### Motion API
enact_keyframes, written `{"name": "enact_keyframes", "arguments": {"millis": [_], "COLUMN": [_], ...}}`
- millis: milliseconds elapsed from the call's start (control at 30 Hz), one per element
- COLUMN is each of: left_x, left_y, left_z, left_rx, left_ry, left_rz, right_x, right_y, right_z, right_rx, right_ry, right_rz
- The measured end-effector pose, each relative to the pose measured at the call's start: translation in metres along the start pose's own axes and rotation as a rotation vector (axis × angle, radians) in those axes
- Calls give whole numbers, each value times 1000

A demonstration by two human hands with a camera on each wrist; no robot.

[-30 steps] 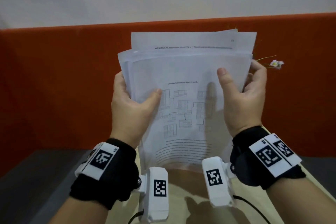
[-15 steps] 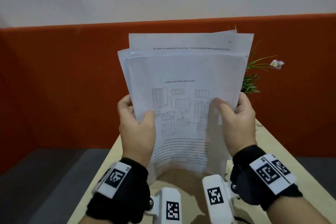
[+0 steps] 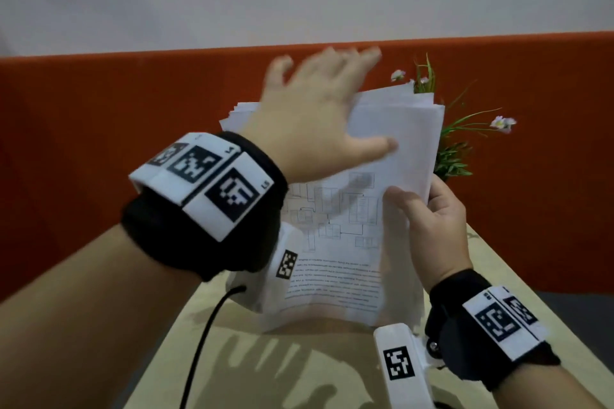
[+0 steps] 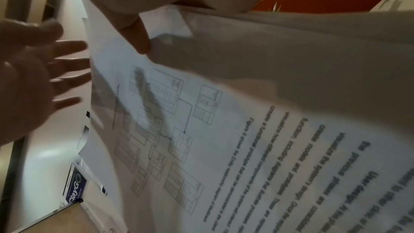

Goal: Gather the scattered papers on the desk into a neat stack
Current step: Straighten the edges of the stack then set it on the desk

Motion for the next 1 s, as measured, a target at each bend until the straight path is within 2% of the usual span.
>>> {"name": "enact_keyframes", "arguments": {"millis": [67, 133, 233, 300, 333, 400, 433, 533, 600, 667, 700, 800, 867, 1000], "left_x": [-5, 0, 2, 4, 4, -4, -6, 7, 19, 21, 18, -8, -32, -77], "left_y": [12, 18, 29, 31, 32, 31, 29, 9, -18, -50, -65, -93, -98, -101], "left_z": [2, 3, 5, 7, 9, 14, 16, 19, 13, -2, -12, -47, -69, -101], "left_rx": [-88, -117, -234, -230, -203, -145, -111, -40, 52, 177, 247, 432, 533, 717], "left_ry": [-24, 78, 40, 94, 63, -105, -125, 22, 164, 272, 317, 406, 400, 431], "left_rz": [-61, -74, -134, -132, -100, -22, -24, -102, -202, -329, -406, -686, -886, -1069], "right_x": [1, 1, -1, -4, -5, -7, -8, 4, 30, 53, 58, 52, 38, 33], "right_y": [1, 1, -2, -4, -5, -7, -7, 1, 13, 23, 26, 26, 16, 3], "right_z": [1, 0, -1, -1, -1, 0, 0, -2, -6, -10, -11, -7, 1, 10], "right_rx": [2, -4, 8, 11, 11, 13, -1, -74, -182, -313, -368, -387, -353, -237], "right_ry": [-6, -27, -42, -51, -52, -49, -47, 42, 215, 359, 382, 273, 158, 55], "right_rz": [23, 30, 40, 52, 55, 35, 15, -128, -308, -243, -157, 72, 183, -38]}}
Point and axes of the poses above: each hand's wrist, its own z-axis towards the middle knuckle, its own x-axis out of the back of the hand, y = z × x, the point moved 5 cm from there along z, towards the middle knuckle, and after that the axes turned 8 degrees about z, right-handed, at the moved point
